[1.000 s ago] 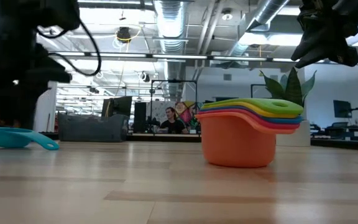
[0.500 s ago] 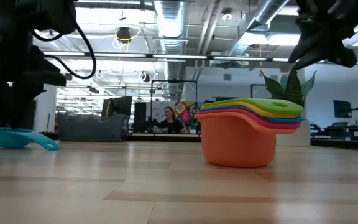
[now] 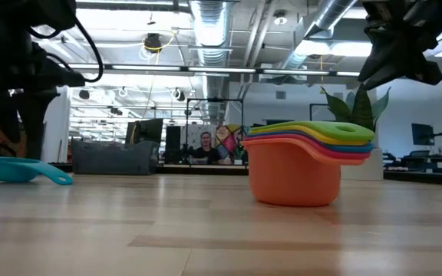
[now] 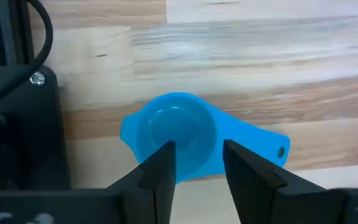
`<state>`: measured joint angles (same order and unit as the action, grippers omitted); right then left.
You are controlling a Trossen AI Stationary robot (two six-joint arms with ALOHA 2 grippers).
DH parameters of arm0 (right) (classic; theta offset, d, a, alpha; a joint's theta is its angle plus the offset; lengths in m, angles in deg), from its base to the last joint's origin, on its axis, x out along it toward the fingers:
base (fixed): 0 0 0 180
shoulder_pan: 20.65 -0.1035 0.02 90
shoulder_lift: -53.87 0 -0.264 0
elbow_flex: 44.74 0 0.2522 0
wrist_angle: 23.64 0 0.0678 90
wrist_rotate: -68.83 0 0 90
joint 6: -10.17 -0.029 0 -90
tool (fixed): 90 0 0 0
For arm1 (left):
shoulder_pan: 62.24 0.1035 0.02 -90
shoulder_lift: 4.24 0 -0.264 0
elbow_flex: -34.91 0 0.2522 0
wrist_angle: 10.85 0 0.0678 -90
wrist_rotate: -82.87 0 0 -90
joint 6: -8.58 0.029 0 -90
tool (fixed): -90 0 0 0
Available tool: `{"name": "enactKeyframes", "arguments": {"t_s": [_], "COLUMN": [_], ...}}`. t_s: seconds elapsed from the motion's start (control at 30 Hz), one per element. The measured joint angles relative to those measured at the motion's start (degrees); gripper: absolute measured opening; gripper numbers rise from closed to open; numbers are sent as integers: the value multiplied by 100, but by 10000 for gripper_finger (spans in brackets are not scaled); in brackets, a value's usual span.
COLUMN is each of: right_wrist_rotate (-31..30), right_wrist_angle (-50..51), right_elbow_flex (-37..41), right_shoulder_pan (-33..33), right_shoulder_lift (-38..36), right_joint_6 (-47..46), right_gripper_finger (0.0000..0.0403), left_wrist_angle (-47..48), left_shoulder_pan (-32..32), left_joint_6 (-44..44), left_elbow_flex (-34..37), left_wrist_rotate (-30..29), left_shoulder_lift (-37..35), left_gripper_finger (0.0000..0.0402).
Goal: Nest measuring cups in basket
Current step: Stack the light blue measuring cup on top of the green measuring cup
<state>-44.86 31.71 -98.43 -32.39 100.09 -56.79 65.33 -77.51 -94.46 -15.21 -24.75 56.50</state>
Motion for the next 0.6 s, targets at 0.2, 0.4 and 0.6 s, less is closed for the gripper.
{"name": "enactKeyframes", "arguments": {"t_s": [0.2, 0.4, 0.6], "right_wrist_rotate": [0, 2, 4], "right_wrist_angle": [4, 4, 1], "right_elbow_flex": [0, 0, 0], "right_shoulder_pan": [-1, -1, -27], "right_shoulder_lift": [0, 2, 2], "right_joint_6": [11, 9, -2], "right_gripper_finger": [119, 119, 119], "left_wrist_angle": [1, 15, 25], "left_shoulder_pan": [-19, -135, -146], "left_joint_6": [47, -25, -542], "left_elbow_flex": [0, 0, 0], "left_wrist_rotate": [518, 690, 709], "left_shoulder_lift": [233, 508, 950], "left_gripper_finger": [121, 121, 121]}}
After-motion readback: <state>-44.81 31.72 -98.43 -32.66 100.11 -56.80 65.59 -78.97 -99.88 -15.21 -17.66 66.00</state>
